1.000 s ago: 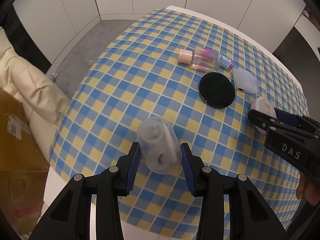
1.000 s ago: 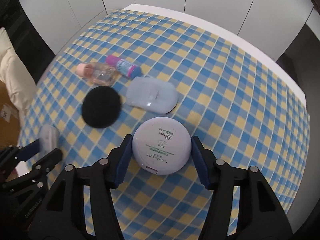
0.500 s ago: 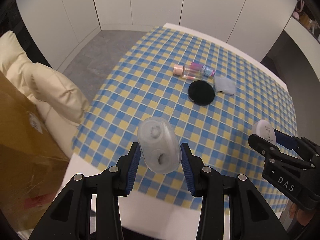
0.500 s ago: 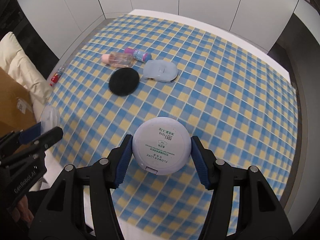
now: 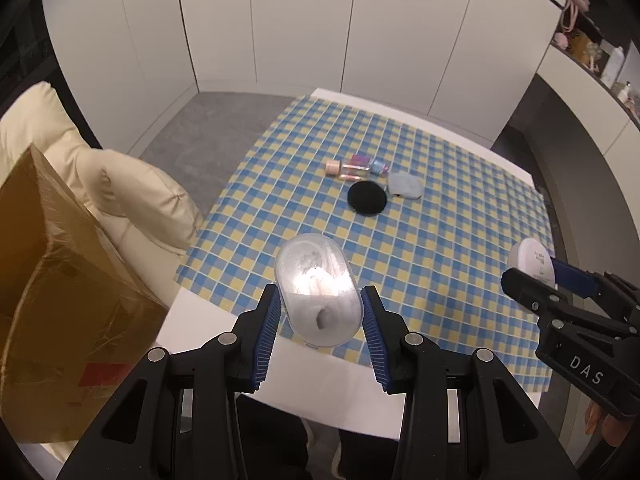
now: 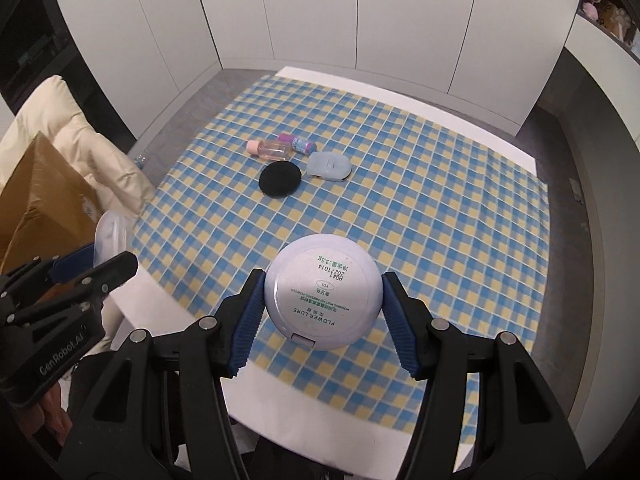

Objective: Organize objects
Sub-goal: 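Lift the clear container with left tool while right tool lifts the white compact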

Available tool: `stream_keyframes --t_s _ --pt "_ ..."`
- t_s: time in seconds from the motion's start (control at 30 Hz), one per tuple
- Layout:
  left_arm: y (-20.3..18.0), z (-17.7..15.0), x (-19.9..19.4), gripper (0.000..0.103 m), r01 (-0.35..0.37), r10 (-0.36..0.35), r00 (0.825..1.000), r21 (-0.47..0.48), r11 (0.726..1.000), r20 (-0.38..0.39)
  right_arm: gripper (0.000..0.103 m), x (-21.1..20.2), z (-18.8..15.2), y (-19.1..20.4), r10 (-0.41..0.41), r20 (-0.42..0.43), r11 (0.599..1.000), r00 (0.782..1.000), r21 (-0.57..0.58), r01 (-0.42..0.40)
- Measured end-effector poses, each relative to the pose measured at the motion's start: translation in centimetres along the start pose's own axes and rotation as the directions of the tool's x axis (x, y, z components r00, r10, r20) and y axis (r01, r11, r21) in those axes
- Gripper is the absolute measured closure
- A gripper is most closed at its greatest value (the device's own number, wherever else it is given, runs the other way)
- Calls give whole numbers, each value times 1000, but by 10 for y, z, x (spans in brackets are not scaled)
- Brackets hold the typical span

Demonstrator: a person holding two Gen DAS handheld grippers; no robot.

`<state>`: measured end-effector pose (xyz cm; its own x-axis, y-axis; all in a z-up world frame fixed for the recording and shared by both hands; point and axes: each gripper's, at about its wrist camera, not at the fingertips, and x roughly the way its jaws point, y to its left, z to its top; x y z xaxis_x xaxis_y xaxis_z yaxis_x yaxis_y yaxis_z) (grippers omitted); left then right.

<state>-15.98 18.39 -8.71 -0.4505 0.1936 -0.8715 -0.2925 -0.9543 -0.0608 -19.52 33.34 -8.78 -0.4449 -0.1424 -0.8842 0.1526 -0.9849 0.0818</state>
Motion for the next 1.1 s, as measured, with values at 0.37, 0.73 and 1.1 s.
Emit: stream_keyframes --t_s 0.37,0.73,1.1 --pt "-12 -13 -49 62 47 -49 996 32 998 74 43 -55 -17 1 -21 53 1000 998 -16 22" --pt "-19 -18 -64 62 103 -110 987 57 993 121 43 -76 -29 -16 -27 85 1000 996 -7 28" --pt "-25 -15 -63 62 99 -106 985 60 993 133 43 -91 -21 -30 9 139 1000 990 15 -11"
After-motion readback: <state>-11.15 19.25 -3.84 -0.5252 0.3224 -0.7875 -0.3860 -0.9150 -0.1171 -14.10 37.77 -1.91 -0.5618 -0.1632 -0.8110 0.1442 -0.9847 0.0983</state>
